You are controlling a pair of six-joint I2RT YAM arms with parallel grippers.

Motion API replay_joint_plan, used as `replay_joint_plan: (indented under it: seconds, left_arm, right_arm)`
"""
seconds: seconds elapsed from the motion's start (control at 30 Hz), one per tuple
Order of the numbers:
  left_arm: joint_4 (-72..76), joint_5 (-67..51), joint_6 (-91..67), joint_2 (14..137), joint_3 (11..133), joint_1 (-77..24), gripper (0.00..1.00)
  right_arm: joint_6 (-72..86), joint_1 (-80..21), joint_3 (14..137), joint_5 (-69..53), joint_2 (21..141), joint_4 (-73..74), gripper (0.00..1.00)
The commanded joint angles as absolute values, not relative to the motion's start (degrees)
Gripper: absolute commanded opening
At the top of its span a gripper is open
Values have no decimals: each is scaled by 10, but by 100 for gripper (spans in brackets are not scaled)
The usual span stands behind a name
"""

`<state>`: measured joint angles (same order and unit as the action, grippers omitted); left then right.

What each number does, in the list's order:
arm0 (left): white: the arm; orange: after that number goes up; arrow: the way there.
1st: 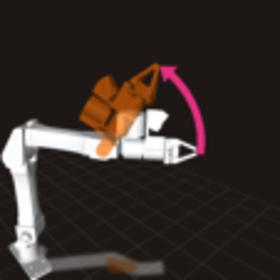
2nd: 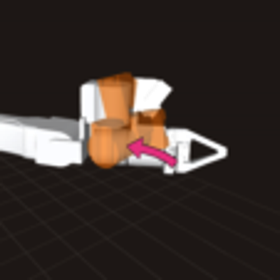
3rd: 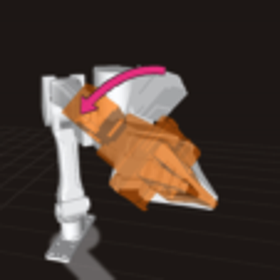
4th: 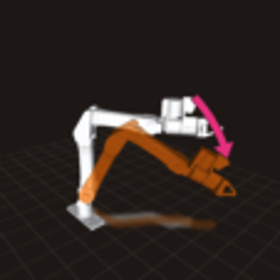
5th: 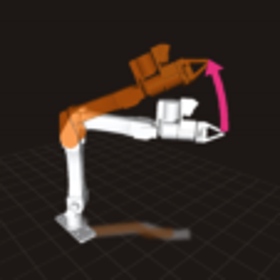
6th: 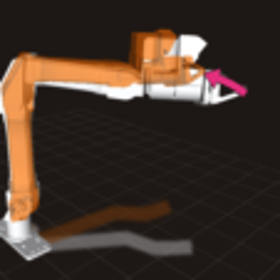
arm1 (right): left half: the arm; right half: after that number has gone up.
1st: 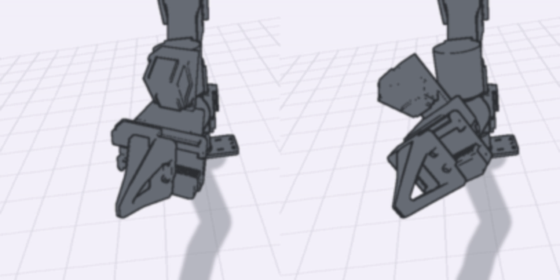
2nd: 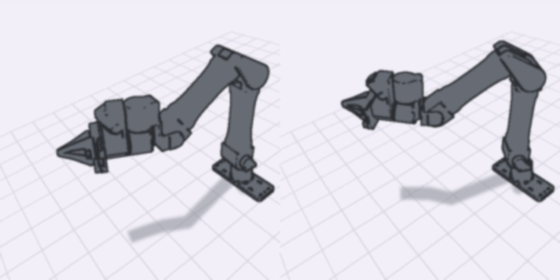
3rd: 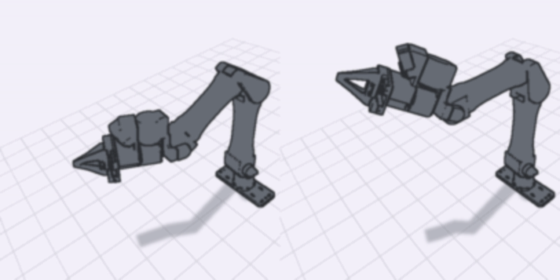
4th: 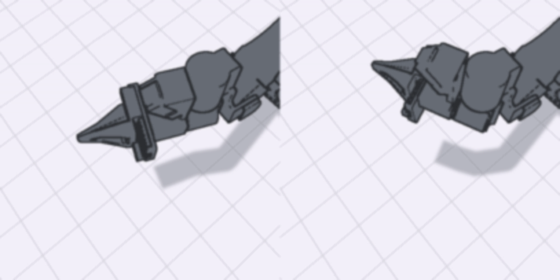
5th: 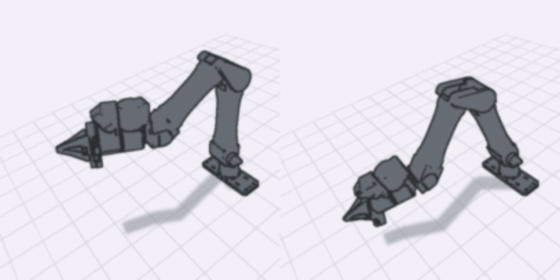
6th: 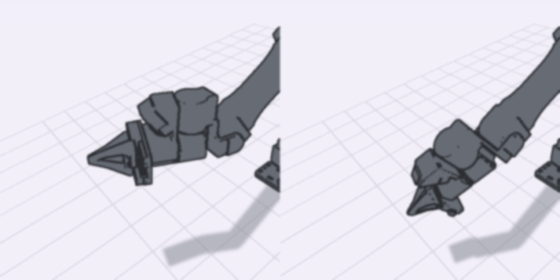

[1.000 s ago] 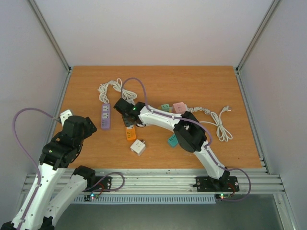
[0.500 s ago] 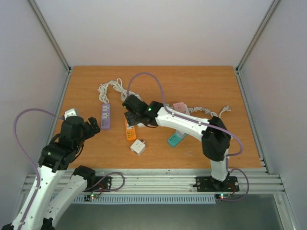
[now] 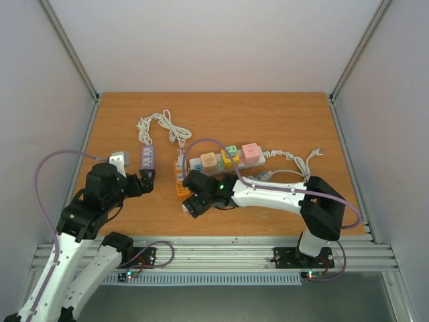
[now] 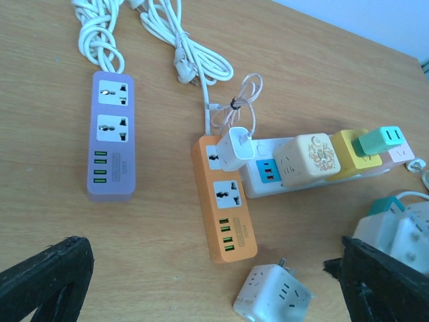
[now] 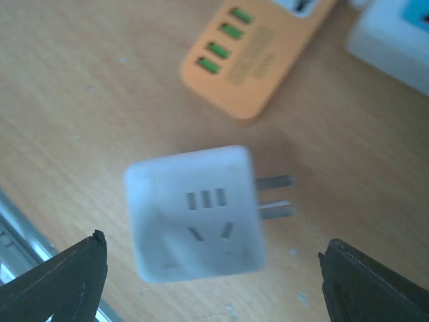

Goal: Insert the plug

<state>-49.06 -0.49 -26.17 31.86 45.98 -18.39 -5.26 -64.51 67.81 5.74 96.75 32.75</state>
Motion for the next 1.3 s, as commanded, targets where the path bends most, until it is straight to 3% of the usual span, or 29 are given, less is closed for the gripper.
replay_joint_plan:
  seconds: [0.0, 0.3, 0.6, 0.77, 1.27]
  left_arm:
    - [-468, -38, -257, 329, 463, -184, 99]
    - [-473, -63, -274, 328, 462, -184, 99]
    - [-467, -73, -274, 327, 461, -184, 99]
    - [-466, -80, -266, 325, 462, -184, 99]
    - [-355, -348, -194, 329, 493, -184, 99]
  right_arm:
    - [-79, -676, 689, 76, 1001, 299, 88]
    - [-86, -677, 690, 70, 1044, 281, 83]
    - [-84, -677, 685, 36, 1036, 264, 52]
    - [-78, -672, 669, 7, 997, 242, 50]
    - [51, -502, 596, -399, 827, 146, 50]
